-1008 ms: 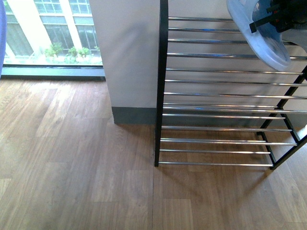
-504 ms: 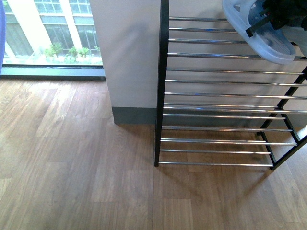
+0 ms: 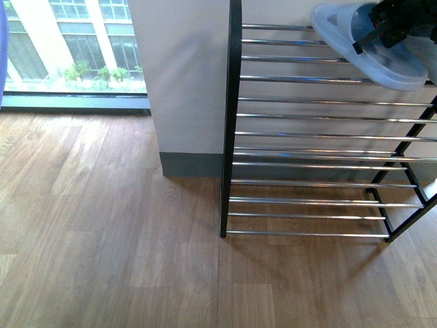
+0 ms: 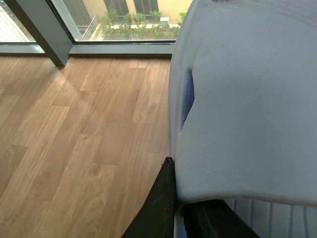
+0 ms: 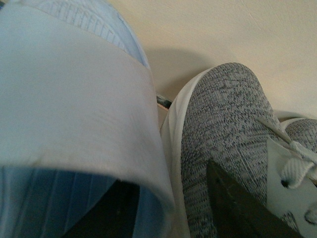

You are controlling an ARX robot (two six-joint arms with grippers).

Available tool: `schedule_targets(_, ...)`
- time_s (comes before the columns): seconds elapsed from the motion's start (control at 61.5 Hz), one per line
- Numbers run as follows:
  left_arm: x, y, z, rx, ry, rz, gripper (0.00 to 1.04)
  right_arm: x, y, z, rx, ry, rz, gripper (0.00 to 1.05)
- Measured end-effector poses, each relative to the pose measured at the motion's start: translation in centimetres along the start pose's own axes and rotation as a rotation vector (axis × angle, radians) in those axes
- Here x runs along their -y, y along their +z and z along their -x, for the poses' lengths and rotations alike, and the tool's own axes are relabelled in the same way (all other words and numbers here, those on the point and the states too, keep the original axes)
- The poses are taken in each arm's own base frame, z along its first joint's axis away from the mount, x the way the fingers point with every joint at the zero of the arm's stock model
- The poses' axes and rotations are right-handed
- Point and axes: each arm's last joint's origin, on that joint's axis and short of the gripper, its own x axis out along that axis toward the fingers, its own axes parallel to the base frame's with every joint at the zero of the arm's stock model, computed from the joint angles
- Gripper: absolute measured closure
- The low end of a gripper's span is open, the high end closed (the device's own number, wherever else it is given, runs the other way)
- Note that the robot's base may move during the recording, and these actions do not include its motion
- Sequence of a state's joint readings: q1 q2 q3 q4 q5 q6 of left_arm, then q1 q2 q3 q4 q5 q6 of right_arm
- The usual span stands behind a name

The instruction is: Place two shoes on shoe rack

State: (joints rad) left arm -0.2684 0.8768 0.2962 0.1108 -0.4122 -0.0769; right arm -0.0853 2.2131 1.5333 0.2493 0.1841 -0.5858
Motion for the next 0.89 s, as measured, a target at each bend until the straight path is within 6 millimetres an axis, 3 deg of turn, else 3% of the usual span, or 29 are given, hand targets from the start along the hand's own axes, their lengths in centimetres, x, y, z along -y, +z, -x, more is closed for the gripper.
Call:
schedule_targets(0.211, 0.0, 0.0, 0.0, 0.000, 0.000, 0.000, 1.03, 1.1, 0.4, 2.3, 0.045, 0.031, -0.071, 0.33)
schedule_targets(0.374, 0.0, 0.0, 0.0, 0.000, 0.000, 0.000, 1.03, 2.4, 0.8, 5.4, 0.117, 0.071, -0.140, 0.08)
schedule_targets(0.504, 0.0, 0.0, 0.0, 0.000, 0.000, 0.000, 1.03, 2.9, 0.6, 8.5, 0.203, 0.137, -0.209, 0.09)
schedule_targets(0.634, 0.0, 0.0, 0.0, 0.000, 0.000, 0.000, 1.03, 3.8, -0.4, 14.2, 0.417, 0.236, -0.335, 0.09)
schedule_targets(0.78, 0.0, 0.0, 0.0, 0.000, 0.000, 0.000, 1.03, 5.1, -4.2, 20.2, 0.578, 0.233, -0.480, 0.09)
schedule_targets(0.894, 0.0, 0.0, 0.0, 0.000, 0.000, 0.000, 1.03, 5.7, -6.4, 22.5, 0.647, 0.191, -0.529, 0.09)
